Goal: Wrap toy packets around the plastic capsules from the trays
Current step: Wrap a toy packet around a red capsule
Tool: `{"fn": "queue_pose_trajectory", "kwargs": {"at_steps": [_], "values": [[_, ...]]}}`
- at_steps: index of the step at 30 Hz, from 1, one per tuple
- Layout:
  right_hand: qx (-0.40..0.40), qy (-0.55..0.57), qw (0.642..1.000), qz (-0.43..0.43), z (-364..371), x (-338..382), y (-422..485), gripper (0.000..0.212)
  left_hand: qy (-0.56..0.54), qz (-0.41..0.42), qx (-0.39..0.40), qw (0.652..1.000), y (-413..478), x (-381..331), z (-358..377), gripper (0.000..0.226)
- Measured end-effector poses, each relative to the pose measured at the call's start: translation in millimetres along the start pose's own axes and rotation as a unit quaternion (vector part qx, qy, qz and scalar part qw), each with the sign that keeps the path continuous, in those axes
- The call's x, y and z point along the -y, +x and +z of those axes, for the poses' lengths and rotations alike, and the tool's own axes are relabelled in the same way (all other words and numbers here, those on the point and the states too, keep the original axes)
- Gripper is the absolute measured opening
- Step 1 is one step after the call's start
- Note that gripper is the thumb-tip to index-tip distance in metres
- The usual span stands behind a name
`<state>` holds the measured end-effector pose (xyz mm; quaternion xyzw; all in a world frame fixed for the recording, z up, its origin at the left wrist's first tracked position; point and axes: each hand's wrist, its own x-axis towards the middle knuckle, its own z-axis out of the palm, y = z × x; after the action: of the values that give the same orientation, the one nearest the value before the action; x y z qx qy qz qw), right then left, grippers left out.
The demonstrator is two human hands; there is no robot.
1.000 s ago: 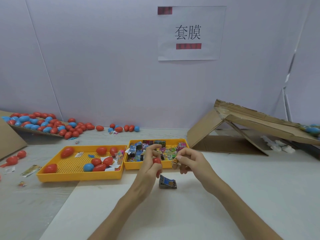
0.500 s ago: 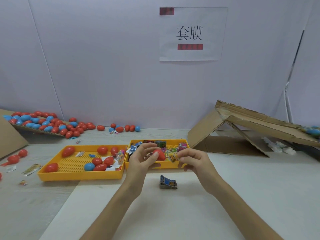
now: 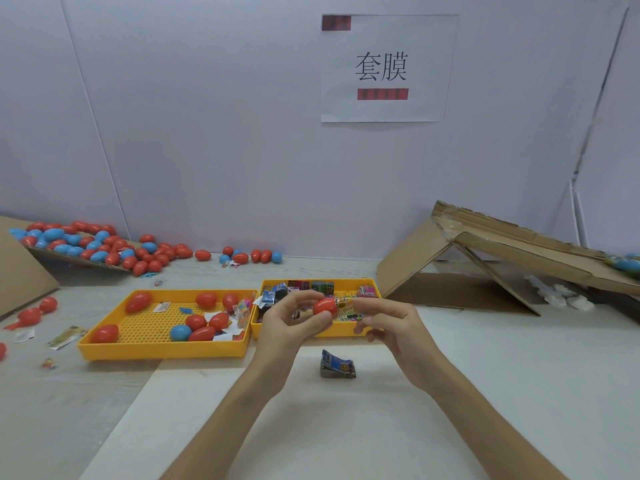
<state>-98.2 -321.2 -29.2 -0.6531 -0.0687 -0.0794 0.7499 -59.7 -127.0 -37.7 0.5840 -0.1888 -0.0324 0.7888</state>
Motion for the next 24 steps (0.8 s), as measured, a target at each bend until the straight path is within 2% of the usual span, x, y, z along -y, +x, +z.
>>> {"fn": "queue_pose_trajectory", "kwargs": {"at_steps": [10, 20, 24], "values": [[0.004, 0.006, 1.0, 0.007, 1.9, 3.7, -2.1, 0.032, 0.013, 0.002, 0.004, 1.0, -2.4, -3.5, 1.6, 0.038], [-0.002, -0.019, 1.0, -0.005, 3.4, 6.8, -4.7, 0.036, 0.05, 0.005, 0.003, 0.999, -1.4, -1.1, 1.1, 0.031], [0.014, -0.042, 0.999, -0.016, 6.1, 8.3, -6.6, 0.031, 0.037, -0.005, 0.009, 0.999, -1.2, -0.4, -0.8, 0.029]]}}
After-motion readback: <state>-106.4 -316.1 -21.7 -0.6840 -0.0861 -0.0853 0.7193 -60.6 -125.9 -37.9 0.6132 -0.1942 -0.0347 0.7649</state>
